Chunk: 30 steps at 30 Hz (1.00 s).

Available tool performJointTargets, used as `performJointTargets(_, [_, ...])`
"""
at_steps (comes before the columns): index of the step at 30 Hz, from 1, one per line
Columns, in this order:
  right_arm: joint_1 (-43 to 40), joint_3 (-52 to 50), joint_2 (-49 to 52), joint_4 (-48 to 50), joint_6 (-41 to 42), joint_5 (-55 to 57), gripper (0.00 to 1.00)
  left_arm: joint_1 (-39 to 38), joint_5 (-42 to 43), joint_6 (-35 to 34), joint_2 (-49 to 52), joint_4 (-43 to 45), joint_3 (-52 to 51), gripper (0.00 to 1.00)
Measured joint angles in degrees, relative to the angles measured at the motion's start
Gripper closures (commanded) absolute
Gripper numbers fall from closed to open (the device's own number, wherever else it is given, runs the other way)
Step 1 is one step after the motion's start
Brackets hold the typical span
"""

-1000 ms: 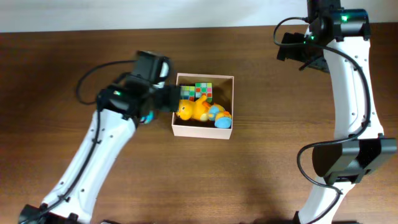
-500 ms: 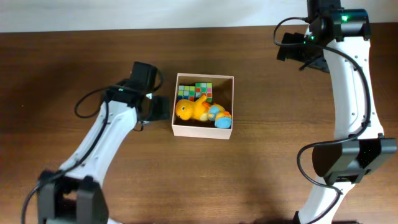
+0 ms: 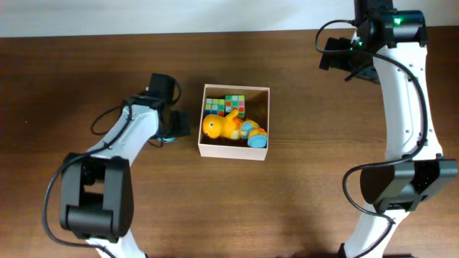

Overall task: Pack container
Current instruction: 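Lower the left gripper and grasp the blue ball, then carry the blue ball into the box and open the left gripper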

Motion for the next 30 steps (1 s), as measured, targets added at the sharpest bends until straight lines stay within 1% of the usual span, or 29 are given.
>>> performJointTargets(1, [0.0,0.0,0.0,0.0,0.0,0.0,0.01,0.4,-0.1,0.0,0.5,0.2,0.0,0.01])
performJointTargets(2, [0.0,0.0,0.0,0.0,0.0,0.0,0.01,0.7,-0.2,0.0,0.8,0.4,0.0,0.11])
performJointTargets(3, [0.0,0.0,0.0,0.0,0.0,0.0,0.01,1.0,-0.3,0.0,1.0,0.5,0.0,0.23])
performJointTargets(5, [0.0,0.0,0.0,0.0,0.0,0.0,0.01,1.0,-0.4,-0.3,1.1,0.6,0.0,0.34])
performJointTargets(7, [0.0,0.0,0.0,0.0,0.0,0.0,0.01,1.0,-0.4,-0.1,1.1,0.6,0.0,0.5])
performJointTargets(8, [0.0,0.0,0.0,0.0,0.0,0.0,0.01,1.0,-0.4,-0.3,1.1,0.6,0.0,0.54])
performJointTargets(15, [0.0,0.0,0.0,0.0,0.0,0.0,0.01,1.0,1.0,-0.4,1.1,0.8,0.0,0.54])
performJointTargets(20, [0.0,0.0,0.0,0.0,0.0,0.0,0.01,1.0,4.8,0.6,1.1,0.3,0.3,0.53])
performJointTargets(24, [0.0,0.0,0.0,0.0,0.0,0.0,0.01,1.0,10.9,4.2,1.1,-2.3,2.4,0.53])
performJointTargets(30, [0.0,0.0,0.0,0.0,0.1,0.0,0.01,1.0,17.6,10.6,-0.3,-4.7,6.4,0.53])
